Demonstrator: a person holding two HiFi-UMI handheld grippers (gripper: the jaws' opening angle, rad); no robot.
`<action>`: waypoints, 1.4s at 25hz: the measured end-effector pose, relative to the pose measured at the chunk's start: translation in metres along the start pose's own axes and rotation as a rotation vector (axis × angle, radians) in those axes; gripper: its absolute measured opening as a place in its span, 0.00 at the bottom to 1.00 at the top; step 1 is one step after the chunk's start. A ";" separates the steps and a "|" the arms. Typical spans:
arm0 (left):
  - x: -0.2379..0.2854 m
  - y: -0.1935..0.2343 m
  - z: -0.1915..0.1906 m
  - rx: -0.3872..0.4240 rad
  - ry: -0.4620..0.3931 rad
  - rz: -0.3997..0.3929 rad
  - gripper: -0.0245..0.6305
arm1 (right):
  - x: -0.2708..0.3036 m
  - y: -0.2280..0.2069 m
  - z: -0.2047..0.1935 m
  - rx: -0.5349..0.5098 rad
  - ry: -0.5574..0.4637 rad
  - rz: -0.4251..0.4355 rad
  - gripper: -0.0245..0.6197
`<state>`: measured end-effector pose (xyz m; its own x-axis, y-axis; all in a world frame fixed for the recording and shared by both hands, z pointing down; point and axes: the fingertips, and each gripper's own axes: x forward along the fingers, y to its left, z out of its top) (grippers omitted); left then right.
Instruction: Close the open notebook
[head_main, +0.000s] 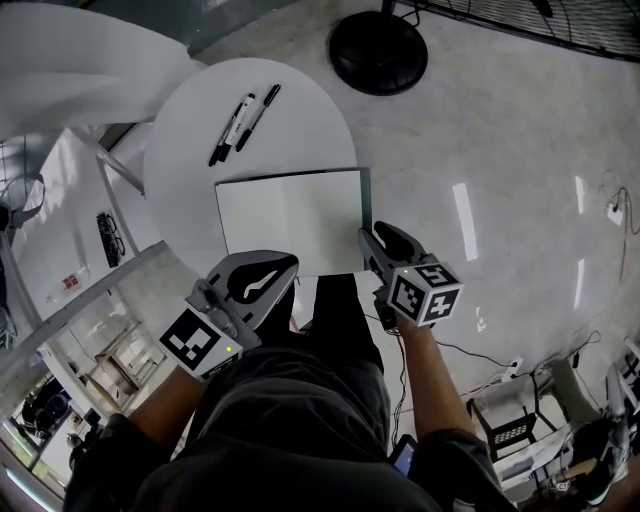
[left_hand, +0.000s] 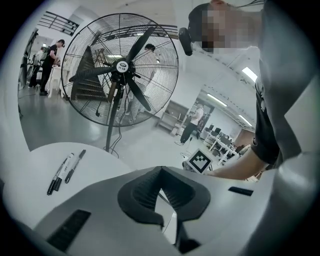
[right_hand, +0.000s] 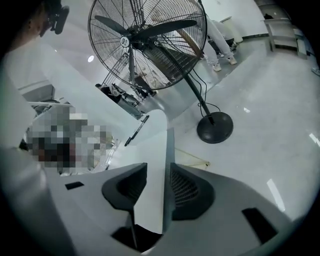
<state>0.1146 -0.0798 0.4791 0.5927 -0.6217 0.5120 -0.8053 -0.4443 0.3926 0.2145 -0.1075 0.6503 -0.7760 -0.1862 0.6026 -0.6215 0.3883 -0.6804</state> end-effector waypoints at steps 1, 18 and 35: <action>0.000 0.000 -0.002 -0.001 0.002 0.000 0.06 | 0.001 -0.003 -0.003 0.002 0.003 -0.004 0.28; -0.008 0.009 -0.015 -0.026 0.008 0.013 0.06 | 0.029 -0.006 -0.044 0.085 0.113 0.088 0.38; -0.050 0.010 -0.002 -0.015 -0.082 -0.004 0.06 | 0.004 0.028 -0.028 0.022 0.069 0.037 0.12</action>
<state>0.0767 -0.0519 0.4589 0.5917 -0.6710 0.4469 -0.8025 -0.4371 0.4062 0.1973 -0.0723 0.6453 -0.7900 -0.1087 0.6034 -0.5949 0.3736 -0.7117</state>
